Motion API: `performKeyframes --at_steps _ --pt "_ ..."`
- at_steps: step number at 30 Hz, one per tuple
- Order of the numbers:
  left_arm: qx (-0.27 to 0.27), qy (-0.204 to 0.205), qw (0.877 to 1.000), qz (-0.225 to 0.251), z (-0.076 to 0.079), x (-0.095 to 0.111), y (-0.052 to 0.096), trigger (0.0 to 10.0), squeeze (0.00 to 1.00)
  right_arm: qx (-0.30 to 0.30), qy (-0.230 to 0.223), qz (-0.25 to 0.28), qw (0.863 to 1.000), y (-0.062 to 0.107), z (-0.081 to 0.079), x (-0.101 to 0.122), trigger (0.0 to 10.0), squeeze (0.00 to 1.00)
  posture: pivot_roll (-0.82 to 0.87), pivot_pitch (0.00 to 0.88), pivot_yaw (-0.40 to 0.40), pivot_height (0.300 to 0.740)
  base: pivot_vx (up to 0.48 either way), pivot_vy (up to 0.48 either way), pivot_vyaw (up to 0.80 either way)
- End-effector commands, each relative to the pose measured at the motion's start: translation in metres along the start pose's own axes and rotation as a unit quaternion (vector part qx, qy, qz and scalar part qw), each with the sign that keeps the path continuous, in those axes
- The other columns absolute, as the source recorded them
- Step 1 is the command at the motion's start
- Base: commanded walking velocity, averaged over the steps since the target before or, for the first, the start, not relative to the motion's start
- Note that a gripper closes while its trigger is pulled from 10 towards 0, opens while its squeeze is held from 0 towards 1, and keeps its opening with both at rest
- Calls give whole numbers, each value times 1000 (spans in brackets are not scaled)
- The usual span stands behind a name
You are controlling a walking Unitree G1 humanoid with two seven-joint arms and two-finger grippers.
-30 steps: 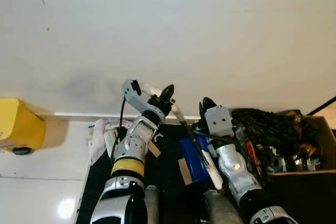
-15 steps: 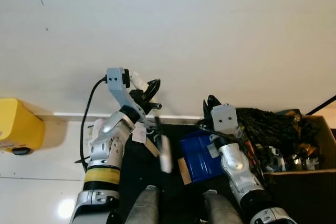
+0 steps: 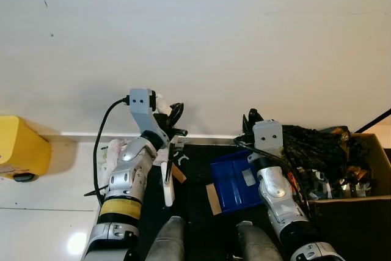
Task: Sweep floor
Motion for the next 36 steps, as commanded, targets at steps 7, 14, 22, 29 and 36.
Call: performKeyframes --at_steps 7,14,22,29,36 --pt "7 4 1000 -9 -1 -11 5 10000 0 18 -16 -13 1000 12 -24 -6 10000 0 140 234 35 740 0 0 0" --pt "3 6 1000 -12 0 -12 6 10000 0 21 -7 11 1000 10 -30 3 10000 0 149 241 46 740 0 0 0" --pt "-8 44 999 -30 8 -28 -2 10000 0 32 -25 25 999 5 -34 11 10000 0 134 244 50 740 0 0 0" --pt "-30 53 998 -24 21 -25 -11 10000 0 16 -29 16 999 6 -28 6 10000 0 132 242 52 740 0 0 0" --pt "-36 58 997 -30 26 -30 -10 10000 0 -10 -57 3 998 -2 -22 6 10000 0 137 242 54 740 0 0 0"
Point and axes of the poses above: a point about 5 cm out from each wrist's last joint towards the gripper, its own y axis pointing back from the gripper into the wrist, its own x axis along the axis of the wrist's last joint, z = x × y, the point moved 3 cm from there along -y, pointing out of the wrist towards the gripper, and after that the axes turned 7 degrees about y, right-handed, at the moved point
